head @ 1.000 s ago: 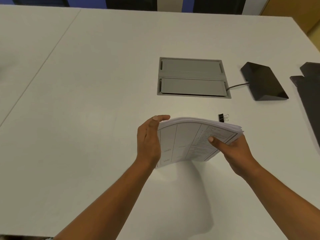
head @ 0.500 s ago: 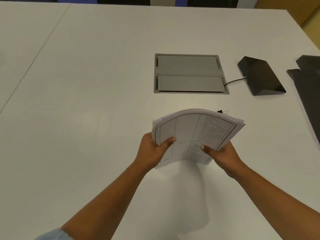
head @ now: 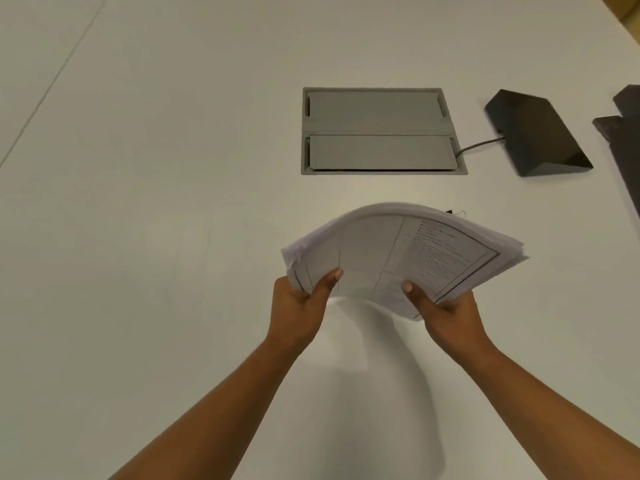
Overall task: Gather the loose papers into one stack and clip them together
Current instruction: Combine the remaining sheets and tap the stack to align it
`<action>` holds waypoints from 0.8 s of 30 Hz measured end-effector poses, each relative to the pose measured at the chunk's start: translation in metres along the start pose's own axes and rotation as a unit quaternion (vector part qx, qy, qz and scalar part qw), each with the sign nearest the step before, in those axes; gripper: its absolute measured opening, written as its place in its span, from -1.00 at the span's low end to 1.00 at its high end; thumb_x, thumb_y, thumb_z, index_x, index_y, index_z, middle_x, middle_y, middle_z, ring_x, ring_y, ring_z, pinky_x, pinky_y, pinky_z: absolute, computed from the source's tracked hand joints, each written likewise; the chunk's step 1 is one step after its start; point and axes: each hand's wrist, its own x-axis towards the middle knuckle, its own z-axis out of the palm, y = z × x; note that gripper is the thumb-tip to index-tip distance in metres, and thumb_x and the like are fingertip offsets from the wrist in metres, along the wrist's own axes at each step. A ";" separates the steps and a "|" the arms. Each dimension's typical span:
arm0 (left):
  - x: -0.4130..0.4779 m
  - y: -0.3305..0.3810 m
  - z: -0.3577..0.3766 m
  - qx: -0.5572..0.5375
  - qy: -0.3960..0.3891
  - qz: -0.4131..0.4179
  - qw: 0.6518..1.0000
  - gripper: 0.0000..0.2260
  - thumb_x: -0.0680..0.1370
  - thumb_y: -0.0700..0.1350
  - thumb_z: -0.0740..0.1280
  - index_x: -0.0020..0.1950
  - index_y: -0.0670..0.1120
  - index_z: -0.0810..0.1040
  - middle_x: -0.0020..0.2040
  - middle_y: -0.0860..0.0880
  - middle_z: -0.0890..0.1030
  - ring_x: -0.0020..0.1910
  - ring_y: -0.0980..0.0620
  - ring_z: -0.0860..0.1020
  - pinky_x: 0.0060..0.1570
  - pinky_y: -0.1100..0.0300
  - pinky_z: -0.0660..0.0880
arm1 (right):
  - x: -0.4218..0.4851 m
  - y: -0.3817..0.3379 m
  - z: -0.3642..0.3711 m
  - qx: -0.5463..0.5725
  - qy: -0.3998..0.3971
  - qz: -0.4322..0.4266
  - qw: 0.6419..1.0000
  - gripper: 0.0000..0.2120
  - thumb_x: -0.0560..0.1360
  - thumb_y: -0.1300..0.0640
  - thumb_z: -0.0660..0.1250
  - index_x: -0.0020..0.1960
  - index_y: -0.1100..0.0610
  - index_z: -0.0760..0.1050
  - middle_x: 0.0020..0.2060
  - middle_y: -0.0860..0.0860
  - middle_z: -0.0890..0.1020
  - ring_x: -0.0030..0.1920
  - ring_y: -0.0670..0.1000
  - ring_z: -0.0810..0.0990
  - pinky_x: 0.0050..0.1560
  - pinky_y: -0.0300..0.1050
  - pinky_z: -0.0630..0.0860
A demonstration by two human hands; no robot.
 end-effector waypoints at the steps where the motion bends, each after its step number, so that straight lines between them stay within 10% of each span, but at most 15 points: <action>1: 0.001 0.001 0.004 -0.003 0.010 0.011 1.000 -0.65 0.49 -0.16 0.48 -0.27 0.31 0.58 -0.40 0.27 0.59 -0.37 0.23 0.55 -0.29 0.25 0.54 | 0.003 -0.002 -0.002 -0.003 -0.001 -0.007 1.000 -0.63 0.49 0.22 0.40 0.17 -0.14 0.45 0.05 -0.20 0.61 0.01 -0.37 0.59 -0.05 -0.43 0.54; 9: 0.014 0.033 0.009 0.046 -0.001 0.113 0.993 -0.68 0.50 -0.22 0.46 -0.04 0.24 0.56 -0.22 0.43 0.65 -0.16 0.37 0.65 -0.26 0.43 0.57 | 0.022 -0.019 -0.025 -0.017 -0.020 -0.033 0.999 -0.54 0.41 0.26 0.47 0.08 -0.24 0.46 -0.08 -0.44 0.65 0.02 -0.35 0.61 -0.08 -0.41 0.56; 18: 0.013 0.028 0.013 -0.014 -0.025 0.093 0.995 -0.42 0.50 -0.28 0.45 -0.05 0.51 0.57 -0.13 0.42 0.66 -0.05 0.34 0.65 -0.12 0.38 0.59 | 0.024 0.002 -0.018 0.013 -0.018 -0.024 0.999 -0.60 0.40 0.15 0.44 0.22 -0.03 0.50 0.02 -0.27 0.68 0.09 -0.20 0.63 -0.01 -0.31 0.60; 24: 0.007 0.019 0.015 -0.025 0.004 0.101 0.995 -0.57 0.46 -0.32 0.47 -0.03 0.25 0.53 -0.17 0.42 0.66 -0.09 0.38 0.64 -0.17 0.45 0.57 | 0.024 0.007 -0.021 0.014 -0.017 -0.041 0.999 -0.58 0.42 0.21 0.43 0.26 0.09 0.48 -0.01 -0.28 0.67 0.08 -0.21 0.63 -0.04 -0.38 0.56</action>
